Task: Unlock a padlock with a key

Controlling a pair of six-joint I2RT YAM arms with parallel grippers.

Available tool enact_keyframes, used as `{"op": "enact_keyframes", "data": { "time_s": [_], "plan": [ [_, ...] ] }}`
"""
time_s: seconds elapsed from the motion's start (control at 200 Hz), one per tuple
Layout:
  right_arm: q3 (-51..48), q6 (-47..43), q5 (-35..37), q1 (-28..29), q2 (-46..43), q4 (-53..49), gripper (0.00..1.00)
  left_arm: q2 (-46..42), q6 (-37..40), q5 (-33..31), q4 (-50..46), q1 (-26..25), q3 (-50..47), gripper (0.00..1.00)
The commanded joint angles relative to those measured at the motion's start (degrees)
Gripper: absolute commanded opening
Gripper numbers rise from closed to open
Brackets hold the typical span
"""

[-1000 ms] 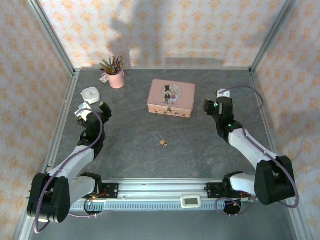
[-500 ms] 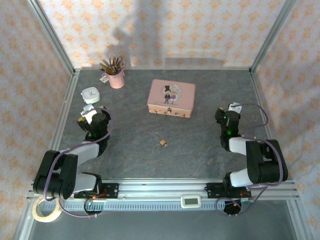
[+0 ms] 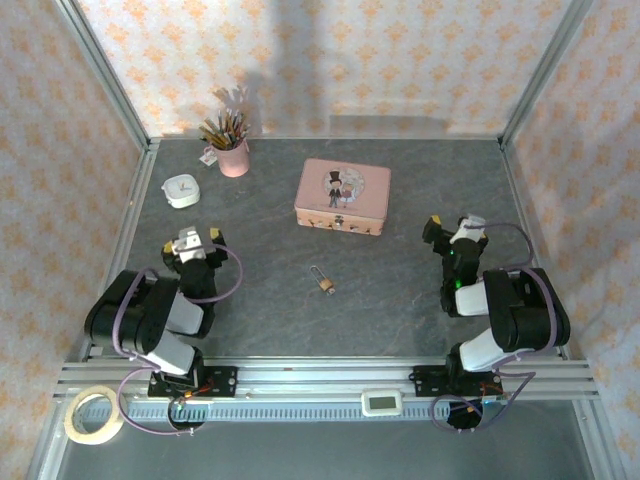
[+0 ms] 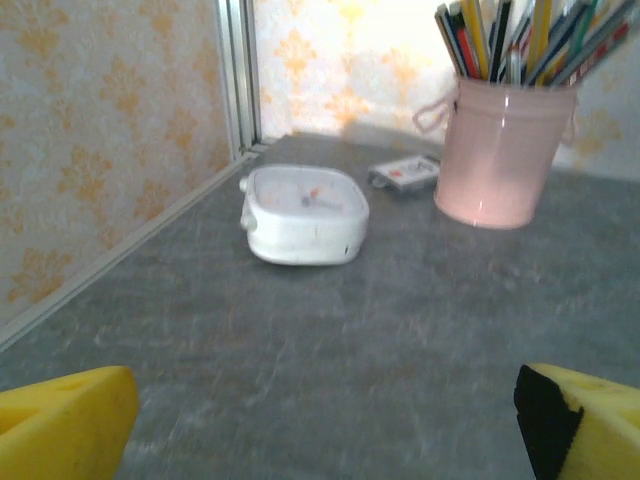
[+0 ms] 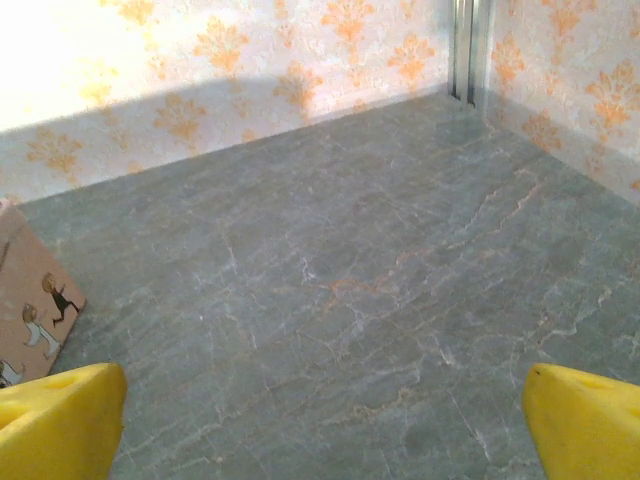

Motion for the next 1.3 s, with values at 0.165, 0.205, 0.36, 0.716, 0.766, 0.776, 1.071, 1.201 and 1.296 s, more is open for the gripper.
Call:
{"op": "enact_keyframes", "data": {
  "time_s": [0.165, 0.205, 0.36, 0.716, 0.766, 0.776, 1.071, 1.201, 1.296],
  "plan": [
    [-0.40, -1.10, 0.84, 0.42, 0.04, 4.19, 1.00, -0.96, 0.10, 0.71, 0.89, 1.29, 6.19, 0.99],
    [-0.40, -1.07, 0.85, 0.44, 0.07, 4.16, 1.00, -1.42, -0.52, 0.55, -1.13, 1.43, 6.76, 0.99],
    [-0.13, -1.33, 0.16, 0.48, 0.07, 3.78, 1.00, -1.18, -0.47, 0.55, -0.58, 1.49, 6.73, 0.99],
    [-0.14, -1.43, 0.16, 0.48, 0.06, 3.87, 1.00, -0.99, -0.39, 0.48, -0.31, 1.53, 6.77, 0.99],
    [-0.08, -1.42, 0.19, 0.49, 0.01, 3.82, 1.00, -0.94, -0.41, 0.47, -0.27, 1.48, 6.77, 0.99],
    [-0.12, -1.46, 0.16, 0.48, -0.01, 3.82, 1.00, -0.97, -0.39, 0.48, -0.25, 1.50, 6.77, 0.99],
    [-0.14, -1.42, 0.16, 0.48, 0.04, 3.79, 1.00, -0.99, -0.39, 0.43, -0.30, 1.48, 6.77, 0.99],
    [-0.12, -1.43, 0.19, 0.48, 0.01, 3.84, 1.00, -0.99, -0.38, 0.48, -0.29, 1.54, 6.77, 0.99],
    [-0.14, -1.42, 0.16, 0.48, 0.07, 3.84, 1.00, -0.99, -0.39, 0.44, -0.32, 1.51, 6.77, 0.99]
  ]
}}
